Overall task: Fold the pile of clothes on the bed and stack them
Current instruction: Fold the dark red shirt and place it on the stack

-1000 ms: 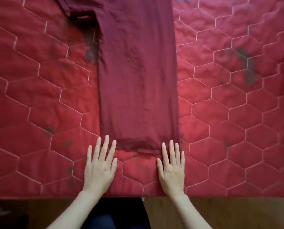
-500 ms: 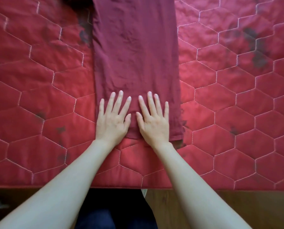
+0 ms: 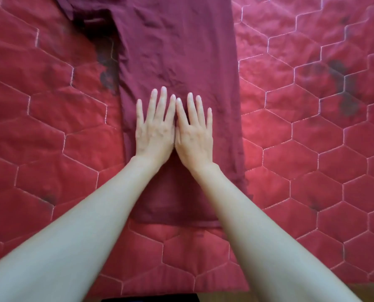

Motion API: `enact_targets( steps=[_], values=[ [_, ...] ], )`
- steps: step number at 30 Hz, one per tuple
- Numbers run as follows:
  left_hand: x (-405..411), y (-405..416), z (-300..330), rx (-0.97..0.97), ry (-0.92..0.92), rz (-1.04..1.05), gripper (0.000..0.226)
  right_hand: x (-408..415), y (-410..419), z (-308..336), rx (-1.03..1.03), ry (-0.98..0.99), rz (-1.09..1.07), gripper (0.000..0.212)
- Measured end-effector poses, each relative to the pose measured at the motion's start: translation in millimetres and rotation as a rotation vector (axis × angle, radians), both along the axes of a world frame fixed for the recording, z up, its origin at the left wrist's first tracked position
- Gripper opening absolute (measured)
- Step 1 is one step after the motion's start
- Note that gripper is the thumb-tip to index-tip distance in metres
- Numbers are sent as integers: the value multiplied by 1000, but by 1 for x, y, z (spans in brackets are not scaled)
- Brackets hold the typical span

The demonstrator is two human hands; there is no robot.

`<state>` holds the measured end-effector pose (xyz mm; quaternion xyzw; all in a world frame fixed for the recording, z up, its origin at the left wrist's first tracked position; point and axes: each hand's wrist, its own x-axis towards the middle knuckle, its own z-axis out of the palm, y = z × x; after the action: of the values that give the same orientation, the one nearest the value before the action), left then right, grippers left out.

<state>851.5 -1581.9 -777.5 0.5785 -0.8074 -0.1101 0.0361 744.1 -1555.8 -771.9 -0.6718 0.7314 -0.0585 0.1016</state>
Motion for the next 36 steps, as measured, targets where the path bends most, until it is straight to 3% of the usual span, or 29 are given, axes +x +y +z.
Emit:
enact_targets(
  steps=[3,6,9,14,19,28,33,36],
  values=[
    [21,-7,-16,21,-32,12,57,-20,1,-18,58,104,-64,53],
    [40,4,-18,14,-33,30,58,-43,34,-20,54,120,-245,55],
    [37,2,-9,24,-31,39,58,-47,47,-9,102,130,-269,56],
    [-7,-78,3,-113,19,-72,58,-37,-59,6,-43,68,-140,52],
    [-31,-184,-1,-18,-24,8,56,-31,-189,1,-6,98,4,54],
    [6,-168,0,59,-47,203,61,-98,-147,-12,73,105,-230,57],
    [-31,-223,17,-27,-34,108,57,-74,-231,5,-61,9,-51,51],
    [-42,-278,9,27,-65,115,57,-49,-300,7,-71,19,69,51]
  ],
)
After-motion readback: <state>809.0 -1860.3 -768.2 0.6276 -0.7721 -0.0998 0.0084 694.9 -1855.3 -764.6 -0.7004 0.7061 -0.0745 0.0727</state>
